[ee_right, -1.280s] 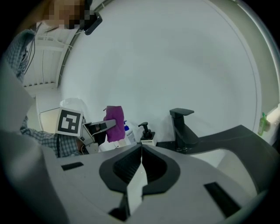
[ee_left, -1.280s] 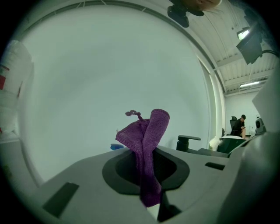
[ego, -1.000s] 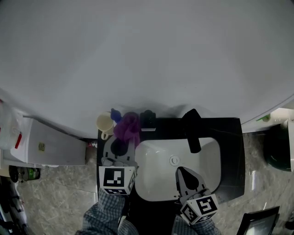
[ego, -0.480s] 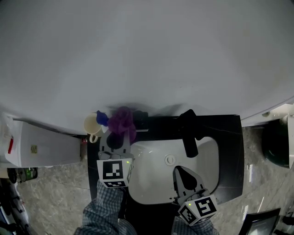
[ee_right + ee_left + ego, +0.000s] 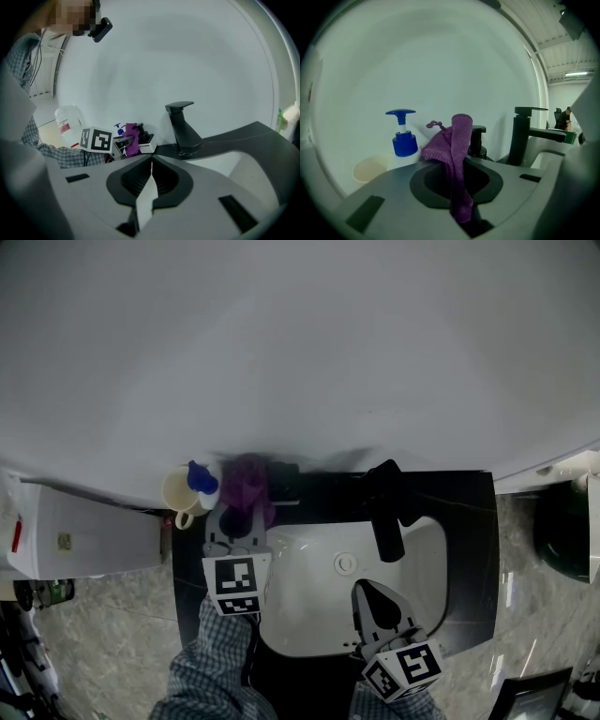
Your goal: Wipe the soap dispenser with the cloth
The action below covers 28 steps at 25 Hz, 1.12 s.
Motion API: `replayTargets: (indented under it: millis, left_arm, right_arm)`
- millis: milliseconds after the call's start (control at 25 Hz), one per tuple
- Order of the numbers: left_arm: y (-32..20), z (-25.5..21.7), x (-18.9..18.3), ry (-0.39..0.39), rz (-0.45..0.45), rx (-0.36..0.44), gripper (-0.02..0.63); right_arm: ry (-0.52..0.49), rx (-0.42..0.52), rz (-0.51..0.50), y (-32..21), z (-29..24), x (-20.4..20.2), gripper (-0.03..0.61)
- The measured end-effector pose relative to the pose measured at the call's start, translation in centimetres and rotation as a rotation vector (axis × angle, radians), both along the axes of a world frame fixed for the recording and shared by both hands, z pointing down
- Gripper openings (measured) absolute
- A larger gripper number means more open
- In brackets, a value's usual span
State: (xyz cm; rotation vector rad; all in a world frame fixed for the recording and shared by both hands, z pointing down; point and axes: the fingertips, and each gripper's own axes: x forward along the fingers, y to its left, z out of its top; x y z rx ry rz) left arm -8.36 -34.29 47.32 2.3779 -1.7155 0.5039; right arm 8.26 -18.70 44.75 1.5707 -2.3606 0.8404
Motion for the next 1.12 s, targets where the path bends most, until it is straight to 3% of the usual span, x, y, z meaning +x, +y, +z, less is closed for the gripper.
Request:
replayTargets:
  millis: [200,480,760,1120]
  left_arm:
    - [0.0,0.7,-0.4,0.02,-0.014,-0.011,0.06]
    - [1.4,2.7,-0.9,0.007,-0.022,-0.097,0.06]
    - [3.5,0.3,-0.6,0.049,-0.015,-0.106,0.06]
    - [4.8,-7.0,0.8,0.105,0.027,0.058,0.06]
  right_arm:
    - [-0.002,-0.006,0.0,0.3,0.3,0.0,0.018]
    - [-0.004,-0.001,-0.008,0.5,0.0,-0.4,0.018]
    - [-0.01,0.01,-0.019,0.5,-1.0,-0.9,0.018]
    - [-0.017,0.024,-0.045,-0.2,-1.7,-1.3,0.02]
